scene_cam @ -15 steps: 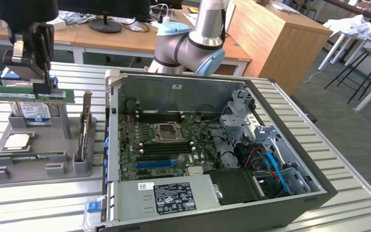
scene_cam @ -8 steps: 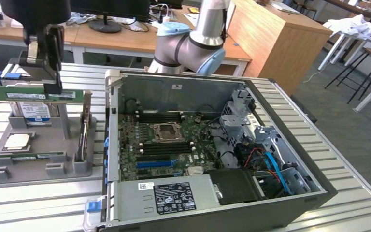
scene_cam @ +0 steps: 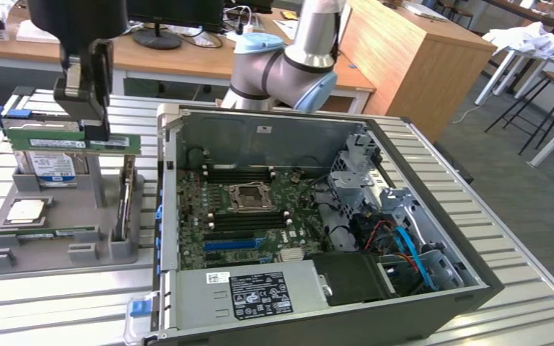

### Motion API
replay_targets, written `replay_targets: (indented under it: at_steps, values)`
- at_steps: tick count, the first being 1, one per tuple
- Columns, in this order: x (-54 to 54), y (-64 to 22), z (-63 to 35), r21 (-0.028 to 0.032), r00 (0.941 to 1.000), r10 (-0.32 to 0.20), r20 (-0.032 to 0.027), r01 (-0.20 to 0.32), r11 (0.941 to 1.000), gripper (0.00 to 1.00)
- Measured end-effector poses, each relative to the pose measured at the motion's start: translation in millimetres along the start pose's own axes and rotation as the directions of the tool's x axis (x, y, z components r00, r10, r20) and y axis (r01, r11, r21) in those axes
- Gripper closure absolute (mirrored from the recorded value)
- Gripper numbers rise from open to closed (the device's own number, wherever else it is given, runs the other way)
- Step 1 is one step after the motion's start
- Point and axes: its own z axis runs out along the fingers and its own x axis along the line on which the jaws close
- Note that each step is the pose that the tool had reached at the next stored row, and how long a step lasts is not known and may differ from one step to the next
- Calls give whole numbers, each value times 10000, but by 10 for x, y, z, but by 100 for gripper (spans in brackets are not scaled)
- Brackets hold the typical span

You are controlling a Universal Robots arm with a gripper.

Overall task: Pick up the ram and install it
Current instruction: 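Pick up the ram and move it above insertion slot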

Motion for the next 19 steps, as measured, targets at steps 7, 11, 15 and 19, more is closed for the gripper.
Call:
replay_targets:
  at_steps: [7,11,15,19]
  values:
    - [-4,-185,-3,0,10000,-2,0,2,10000,88]
    - [-7,-308,-6,-1,10000,0,-1,0,10000,88]
    - [-10,-432,-7,0,10000,-1,-1,1,10000,88]
    - [-13,-560,-9,0,10000,-1,0,1,10000,88]
